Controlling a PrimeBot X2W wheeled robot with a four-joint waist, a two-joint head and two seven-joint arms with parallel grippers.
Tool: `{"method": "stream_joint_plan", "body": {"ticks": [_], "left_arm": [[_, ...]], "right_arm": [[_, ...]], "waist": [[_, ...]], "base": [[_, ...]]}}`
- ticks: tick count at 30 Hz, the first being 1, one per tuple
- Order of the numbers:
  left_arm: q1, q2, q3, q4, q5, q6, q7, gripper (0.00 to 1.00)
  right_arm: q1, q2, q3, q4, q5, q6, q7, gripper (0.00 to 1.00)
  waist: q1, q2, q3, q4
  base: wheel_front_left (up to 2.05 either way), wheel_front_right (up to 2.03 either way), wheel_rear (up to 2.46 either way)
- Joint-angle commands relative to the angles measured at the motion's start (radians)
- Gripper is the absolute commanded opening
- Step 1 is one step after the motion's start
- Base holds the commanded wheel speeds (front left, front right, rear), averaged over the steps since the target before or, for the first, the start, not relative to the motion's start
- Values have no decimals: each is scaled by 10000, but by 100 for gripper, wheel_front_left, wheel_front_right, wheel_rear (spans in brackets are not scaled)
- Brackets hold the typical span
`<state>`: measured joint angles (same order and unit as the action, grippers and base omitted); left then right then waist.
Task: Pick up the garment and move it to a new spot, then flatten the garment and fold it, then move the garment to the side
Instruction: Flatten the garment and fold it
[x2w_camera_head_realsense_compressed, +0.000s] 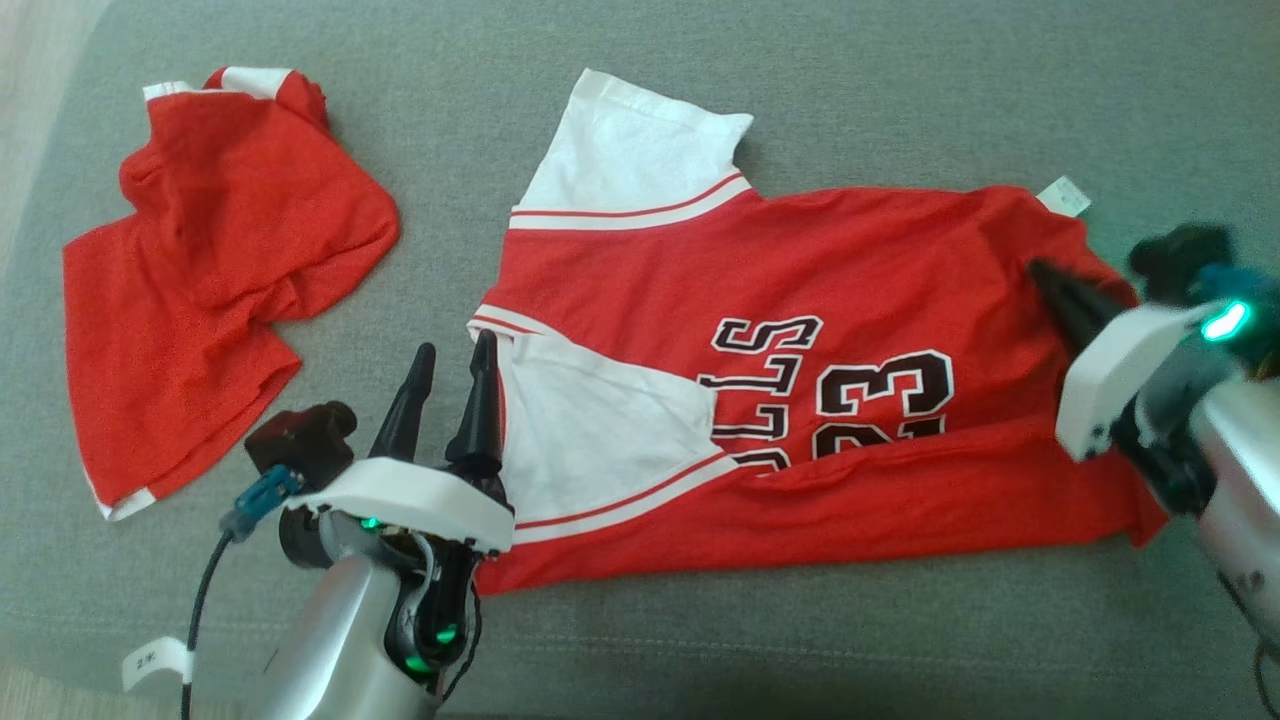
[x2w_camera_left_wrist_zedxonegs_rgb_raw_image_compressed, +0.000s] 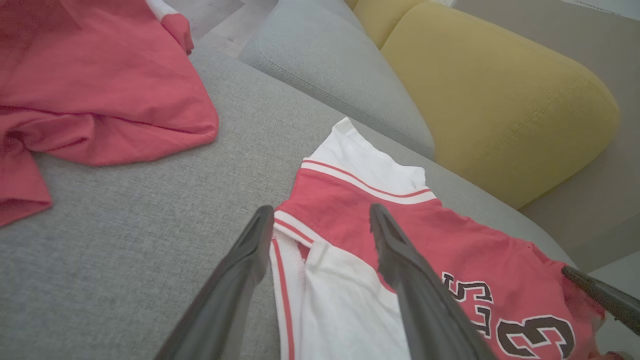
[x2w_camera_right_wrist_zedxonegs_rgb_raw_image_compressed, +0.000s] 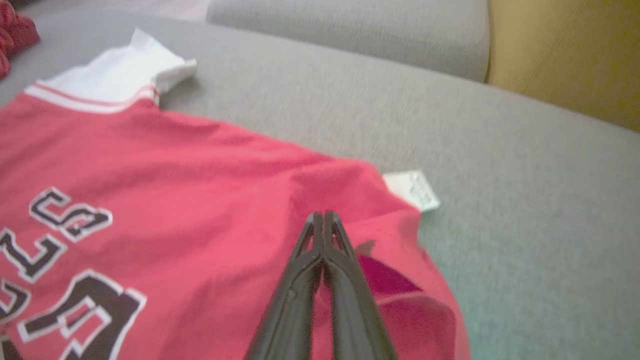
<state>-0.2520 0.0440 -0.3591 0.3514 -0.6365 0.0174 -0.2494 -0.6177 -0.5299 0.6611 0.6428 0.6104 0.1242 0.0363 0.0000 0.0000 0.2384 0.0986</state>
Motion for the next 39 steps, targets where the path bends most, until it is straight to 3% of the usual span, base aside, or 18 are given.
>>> {"method": "stream_joint_plan", "body": {"ticks": [1,2,3,5,14,19,23,28,39], "left_arm": [[-285,63,279,-243,-69,11,-124,100],[-283,63,277,-219,-75,7,-124,100],[-278,63,266,-198,-83,3,-124,100],[-263,63,248,-167,-91,5,-124,100],[-66,62,344,-108,-32,20,-124,100],[61,62,377,-156,-19,26,-124,100],[105,62,424,-241,-5,30,-124,100],[137,62,393,-342,1,23,-124,100],[-9,62,289,-429,40,5,-124,100]], "right_arm": [[42,-358,131,-157,82,65,61,0],[70,-354,237,-33,235,65,175,0],[90,-353,349,89,358,65,297,26],[93,-329,400,379,640,65,482,100],[172,-337,326,505,1821,65,977,100],[335,-760,-288,74,2217,65,613,100],[384,-903,-962,476,1446,65,-205,100],[587,-487,-1373,969,368,65,-843,100],[346,-15,-1436,1532,-1442,65,-931,100]], "waist": [[0,0,-23,-24],[0,0,-49,-40],[0,0,-81,-53],[0,0,-161,-86],[0,0,-604,-302],[0,0,-781,-442],[0,0,-825,-510],[0,0,-786,-518],[0,0,-322,-416]], "base": [[0,0,0],[0,0,0],[0,0,0],[0,0,0],[0,0,0],[0,0,0],[0,0,0],[0,0,0],[0,0,0]]}}
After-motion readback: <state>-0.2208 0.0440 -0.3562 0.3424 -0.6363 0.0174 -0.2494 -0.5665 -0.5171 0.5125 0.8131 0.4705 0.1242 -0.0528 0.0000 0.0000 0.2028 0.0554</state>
